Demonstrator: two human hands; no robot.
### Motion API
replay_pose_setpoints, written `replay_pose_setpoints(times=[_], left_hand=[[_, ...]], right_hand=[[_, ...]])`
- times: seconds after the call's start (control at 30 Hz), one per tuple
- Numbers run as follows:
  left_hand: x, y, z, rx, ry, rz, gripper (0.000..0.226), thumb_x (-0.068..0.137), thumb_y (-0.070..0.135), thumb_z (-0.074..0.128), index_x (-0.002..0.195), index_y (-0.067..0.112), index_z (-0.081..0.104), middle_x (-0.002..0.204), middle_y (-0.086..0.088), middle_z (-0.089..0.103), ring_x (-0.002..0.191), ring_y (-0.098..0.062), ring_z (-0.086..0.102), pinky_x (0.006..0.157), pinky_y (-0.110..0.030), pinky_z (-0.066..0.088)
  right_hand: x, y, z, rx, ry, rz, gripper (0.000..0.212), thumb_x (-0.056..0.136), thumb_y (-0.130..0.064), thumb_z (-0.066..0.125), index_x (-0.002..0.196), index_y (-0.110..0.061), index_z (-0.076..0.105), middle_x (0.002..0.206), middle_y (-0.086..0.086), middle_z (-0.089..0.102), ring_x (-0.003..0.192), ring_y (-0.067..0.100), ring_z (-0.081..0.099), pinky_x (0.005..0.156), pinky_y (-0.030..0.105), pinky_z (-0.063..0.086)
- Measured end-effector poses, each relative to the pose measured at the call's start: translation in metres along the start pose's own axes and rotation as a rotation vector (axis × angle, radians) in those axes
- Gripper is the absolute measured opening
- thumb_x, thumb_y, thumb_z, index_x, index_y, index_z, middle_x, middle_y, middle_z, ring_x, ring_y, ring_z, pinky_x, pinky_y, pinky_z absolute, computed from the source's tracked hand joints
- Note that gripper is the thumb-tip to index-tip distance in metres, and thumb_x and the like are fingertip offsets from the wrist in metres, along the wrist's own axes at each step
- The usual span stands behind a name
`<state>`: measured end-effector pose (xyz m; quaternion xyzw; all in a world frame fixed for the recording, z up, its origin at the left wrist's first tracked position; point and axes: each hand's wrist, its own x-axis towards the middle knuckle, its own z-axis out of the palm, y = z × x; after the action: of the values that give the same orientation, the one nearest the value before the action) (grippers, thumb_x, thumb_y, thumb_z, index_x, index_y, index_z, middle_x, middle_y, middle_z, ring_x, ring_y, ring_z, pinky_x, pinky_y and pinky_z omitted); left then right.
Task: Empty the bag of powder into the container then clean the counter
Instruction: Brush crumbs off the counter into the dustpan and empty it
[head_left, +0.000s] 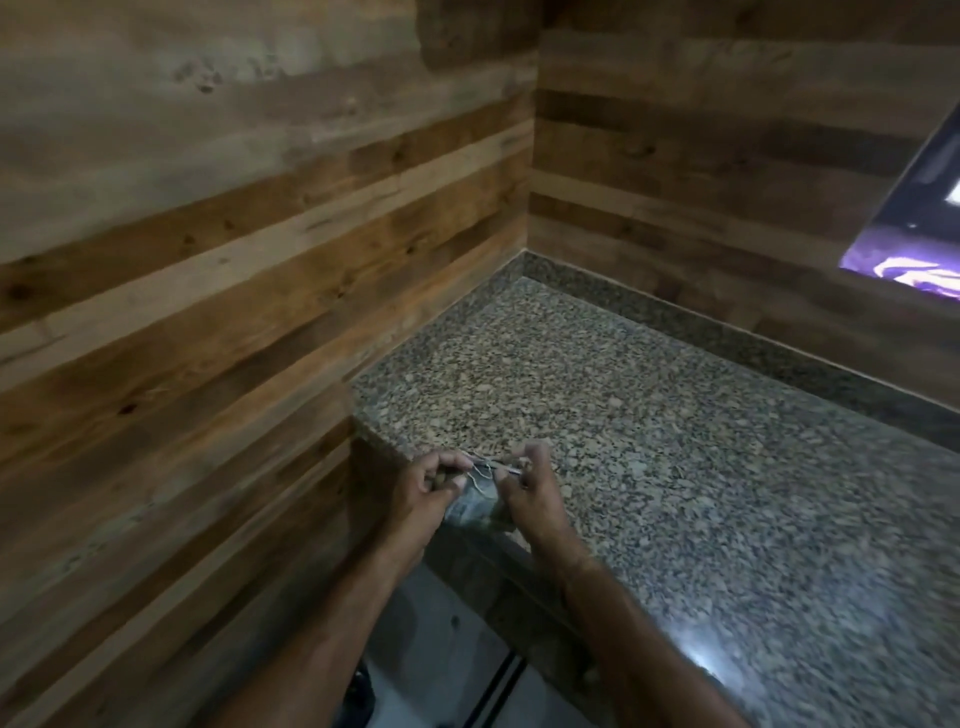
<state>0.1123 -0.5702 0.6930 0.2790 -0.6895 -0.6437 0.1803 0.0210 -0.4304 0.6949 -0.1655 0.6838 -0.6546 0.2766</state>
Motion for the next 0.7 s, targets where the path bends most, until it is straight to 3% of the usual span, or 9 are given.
replay_pose_setpoints(times=[0.13, 0.2, 0.3, 0.43, 0.5, 0.53, 0.63, 0.7], left_hand=[[0.034, -0.011, 0.014, 0.011, -0.061, -0.124, 0.026, 0.094, -0.003, 0.066, 0.103, 0.018, 0.077, 0.111, -0.005, 0.077, 0.106, -0.020, 0.074, 0.088, -0.034, 0.062], [0.053, -0.017, 0.017, 0.062, -0.111, -0.112, 0.029, 0.093, -0.003, 0.067, 0.110, 0.018, 0.076, 0.118, -0.002, 0.075, 0.110, -0.016, 0.072, 0.087, -0.029, 0.061], [0.080, -0.027, 0.019, 0.200, -0.196, -0.095, 0.042, 0.090, -0.006, 0.068, 0.122, 0.021, 0.073, 0.126, 0.007, 0.070, 0.118, -0.010, 0.066, 0.090, -0.022, 0.058], [0.113, -0.049, 0.019, 0.403, -0.173, -0.015, 0.048, 0.082, -0.002, 0.077, 0.121, 0.025, 0.074, 0.129, 0.010, 0.069, 0.121, -0.010, 0.064, 0.103, -0.031, 0.055], [0.130, -0.061, 0.018, 0.469, -0.181, 0.003, 0.050, 0.081, 0.001, 0.080, 0.123, 0.026, 0.073, 0.131, 0.009, 0.069, 0.120, -0.010, 0.064, 0.103, -0.034, 0.055], [0.139, -0.069, 0.017, 0.507, -0.187, 0.017, 0.051, 0.080, 0.003, 0.082, 0.124, 0.028, 0.073, 0.131, 0.007, 0.069, 0.119, -0.011, 0.064, 0.101, -0.034, 0.056], [0.154, -0.091, 0.011, 0.679, -0.178, 0.057, 0.053, 0.078, 0.008, 0.084, 0.125, 0.028, 0.072, 0.129, -0.002, 0.064, 0.118, -0.020, 0.060, 0.098, -0.031, 0.053], [0.160, -0.100, 0.006, 0.766, -0.203, 0.108, 0.052, 0.076, 0.011, 0.086, 0.125, 0.022, 0.073, 0.125, -0.007, 0.061, 0.117, -0.024, 0.055, 0.093, -0.026, 0.041]], right_hand=[[0.021, 0.008, -0.010, -0.028, 0.001, 0.073, 0.017, 0.100, -0.004, 0.056, 0.107, -0.015, 0.067, 0.086, 0.009, 0.064, 0.068, 0.015, 0.063, 0.065, 0.037, 0.059], [0.034, 0.011, -0.011, -0.022, 0.009, 0.126, 0.024, 0.099, -0.004, 0.060, 0.116, -0.017, 0.069, 0.096, 0.014, 0.070, 0.079, 0.021, 0.070, 0.074, 0.044, 0.064], [0.056, 0.023, -0.010, -0.115, 0.031, 0.181, 0.040, 0.094, -0.003, 0.067, 0.131, -0.018, 0.065, 0.116, 0.005, 0.074, 0.103, 0.022, 0.073, 0.087, 0.045, 0.063], [0.084, 0.041, -0.002, -0.318, 0.080, 0.182, 0.056, 0.087, -0.007, 0.077, 0.138, -0.019, 0.060, 0.128, -0.005, 0.067, 0.111, 0.011, 0.066, 0.093, 0.028, 0.059], [0.099, 0.051, 0.004, -0.461, 0.097, 0.151, 0.058, 0.086, -0.010, 0.078, 0.139, -0.023, 0.059, 0.126, -0.013, 0.061, 0.109, 0.005, 0.060, 0.084, 0.005, 0.048], [0.105, 0.057, 0.007, -0.538, 0.111, 0.138, 0.059, 0.087, -0.011, 0.077, 0.140, -0.027, 0.057, 0.127, -0.012, 0.058, 0.108, 0.005, 0.058, 0.079, 0.001, 0.044], [0.115, 0.079, 0.011, -0.789, 0.161, 0.161, 0.061, 0.089, -0.017, 0.072, 0.145, -0.032, 0.052, 0.137, 0.006, 0.049, 0.116, 0.022, 0.055, 0.088, 0.019, 0.049], [0.113, 0.088, 0.012, -0.934, 0.191, 0.132, 0.062, 0.090, -0.028, 0.072, 0.147, -0.033, 0.048, 0.134, 0.007, 0.044, 0.115, 0.023, 0.052, 0.081, 0.023, 0.050]])
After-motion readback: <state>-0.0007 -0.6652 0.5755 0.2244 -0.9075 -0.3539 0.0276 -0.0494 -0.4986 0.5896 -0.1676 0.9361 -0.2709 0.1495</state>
